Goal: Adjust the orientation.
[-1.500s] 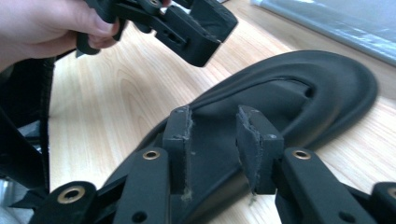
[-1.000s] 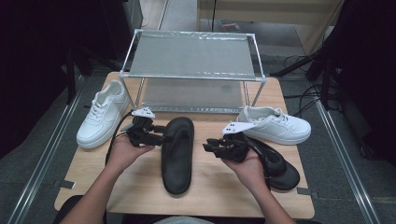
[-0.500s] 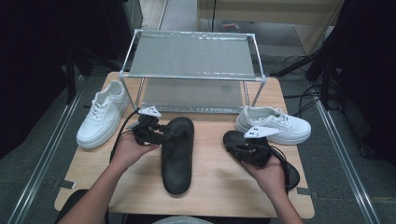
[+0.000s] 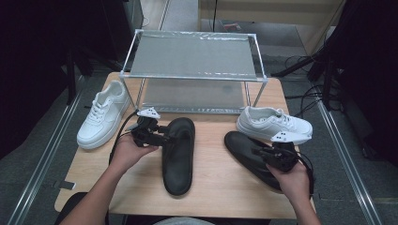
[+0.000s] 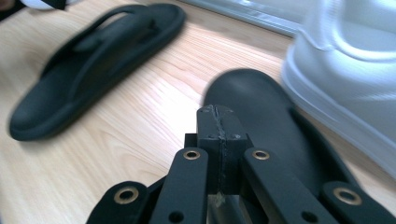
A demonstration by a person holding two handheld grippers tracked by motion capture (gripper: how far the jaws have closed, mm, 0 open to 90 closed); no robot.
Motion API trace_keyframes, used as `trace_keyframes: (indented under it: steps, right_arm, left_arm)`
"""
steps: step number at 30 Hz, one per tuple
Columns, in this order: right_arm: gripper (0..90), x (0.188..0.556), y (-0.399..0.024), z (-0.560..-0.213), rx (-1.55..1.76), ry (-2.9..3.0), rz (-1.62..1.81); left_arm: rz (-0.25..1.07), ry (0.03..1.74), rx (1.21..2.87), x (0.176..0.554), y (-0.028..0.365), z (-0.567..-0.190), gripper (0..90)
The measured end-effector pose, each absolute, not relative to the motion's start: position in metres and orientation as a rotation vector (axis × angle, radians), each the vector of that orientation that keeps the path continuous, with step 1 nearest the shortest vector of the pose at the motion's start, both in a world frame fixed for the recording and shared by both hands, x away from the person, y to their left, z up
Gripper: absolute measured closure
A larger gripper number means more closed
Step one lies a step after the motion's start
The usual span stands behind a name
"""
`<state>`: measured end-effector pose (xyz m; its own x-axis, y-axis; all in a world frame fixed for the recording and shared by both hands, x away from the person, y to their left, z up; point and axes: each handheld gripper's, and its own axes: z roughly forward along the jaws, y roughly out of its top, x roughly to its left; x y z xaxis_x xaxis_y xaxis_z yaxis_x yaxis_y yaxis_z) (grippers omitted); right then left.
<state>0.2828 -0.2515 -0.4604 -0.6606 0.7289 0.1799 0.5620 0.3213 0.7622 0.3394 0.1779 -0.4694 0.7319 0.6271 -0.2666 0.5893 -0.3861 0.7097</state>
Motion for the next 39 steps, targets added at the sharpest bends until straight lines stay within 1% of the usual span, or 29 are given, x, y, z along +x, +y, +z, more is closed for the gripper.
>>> trace_keyframes:
  steps: [9, 12, 24, 39]
  right_arm:
    - [90.0, 0.283, -0.288, -0.467, 1.283, 2.327, 1.204]
    - [90.0, 0.284, -0.291, -0.472, 1.318, 2.344, 1.194]
    - [90.0, 0.306, -0.243, -0.490, 1.229, 2.515, 1.082]
    - [90.0, 0.301, -0.211, -0.494, 1.154, 2.627, 1.064]
  left_arm:
    - [0.065, 0.908, 2.080, 0.337, 0.179, -0.468, 39.3]
    - [0.070, 0.902, 2.079, 0.337, 0.178, -0.468, 39.4]
    - [0.079, 0.891, 2.076, 0.336, 0.177, -0.468, 39.7]
    - [0.079, 0.899, 2.075, 0.336, 0.178, -0.468, 39.9]
